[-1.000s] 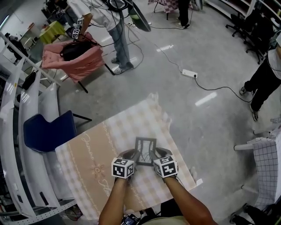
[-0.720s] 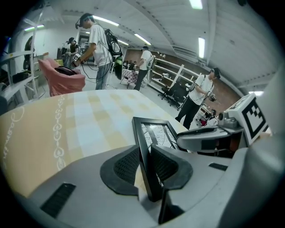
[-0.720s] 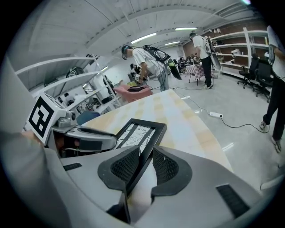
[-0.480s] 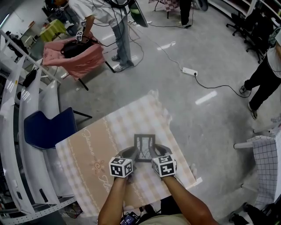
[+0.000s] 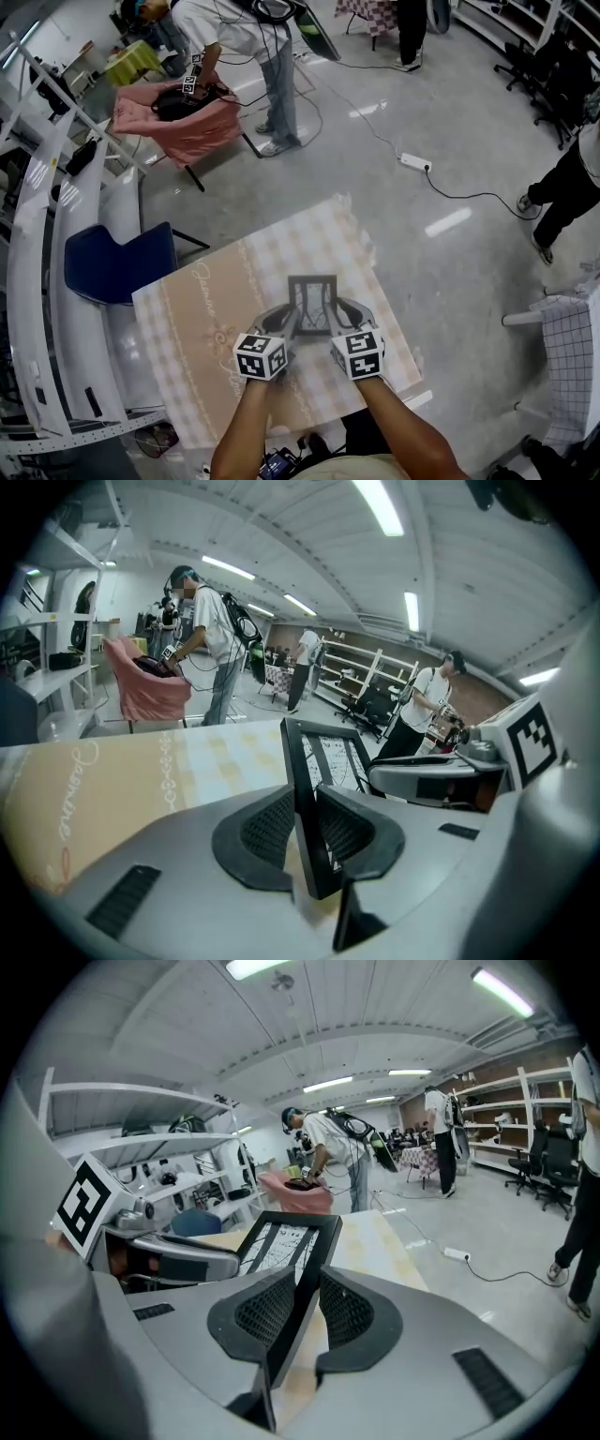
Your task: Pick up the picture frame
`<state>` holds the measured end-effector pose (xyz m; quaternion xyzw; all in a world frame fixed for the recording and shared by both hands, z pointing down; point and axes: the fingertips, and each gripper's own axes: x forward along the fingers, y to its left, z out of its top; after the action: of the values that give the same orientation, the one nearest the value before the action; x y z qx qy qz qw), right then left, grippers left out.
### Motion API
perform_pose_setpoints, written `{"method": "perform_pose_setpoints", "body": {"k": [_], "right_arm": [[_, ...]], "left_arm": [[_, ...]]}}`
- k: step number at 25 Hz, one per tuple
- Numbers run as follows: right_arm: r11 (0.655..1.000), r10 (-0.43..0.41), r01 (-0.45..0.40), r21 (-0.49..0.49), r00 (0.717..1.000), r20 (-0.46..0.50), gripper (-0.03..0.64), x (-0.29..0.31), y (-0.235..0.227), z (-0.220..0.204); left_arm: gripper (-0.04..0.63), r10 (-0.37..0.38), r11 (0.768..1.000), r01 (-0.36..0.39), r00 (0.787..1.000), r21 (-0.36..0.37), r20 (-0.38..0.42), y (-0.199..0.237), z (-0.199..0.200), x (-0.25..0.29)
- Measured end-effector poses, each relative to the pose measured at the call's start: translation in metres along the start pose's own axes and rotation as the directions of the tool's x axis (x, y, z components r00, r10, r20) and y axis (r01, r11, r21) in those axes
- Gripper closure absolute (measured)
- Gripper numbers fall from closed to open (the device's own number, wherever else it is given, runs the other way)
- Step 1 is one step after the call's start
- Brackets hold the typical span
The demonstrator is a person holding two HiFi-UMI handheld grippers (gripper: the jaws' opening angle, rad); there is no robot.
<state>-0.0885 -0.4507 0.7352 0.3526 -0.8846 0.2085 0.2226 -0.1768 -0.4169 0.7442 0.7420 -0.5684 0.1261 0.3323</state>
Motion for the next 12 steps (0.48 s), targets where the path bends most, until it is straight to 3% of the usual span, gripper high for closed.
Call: {"method": "perform_pose_setpoints", "body": {"k": [6,12], "right_arm": [[0.997,0.027,-0.020,-0.073,0.995,0.094,0.526,-0.030,0.029,0.038],[0.988,0.060,-0.030,-0.153,0.979,0.194,0.528,-0.075,0.065,0.076]], "left_arm": [[0.522,0.000,1.000,-0.004,0.992,0.026,0.125,-0.012,0.034,-0.048],[0.522,0.007,0.998,-0.021,0.971,0.055,0.240,-0.032,0.058,-0.106]]}}
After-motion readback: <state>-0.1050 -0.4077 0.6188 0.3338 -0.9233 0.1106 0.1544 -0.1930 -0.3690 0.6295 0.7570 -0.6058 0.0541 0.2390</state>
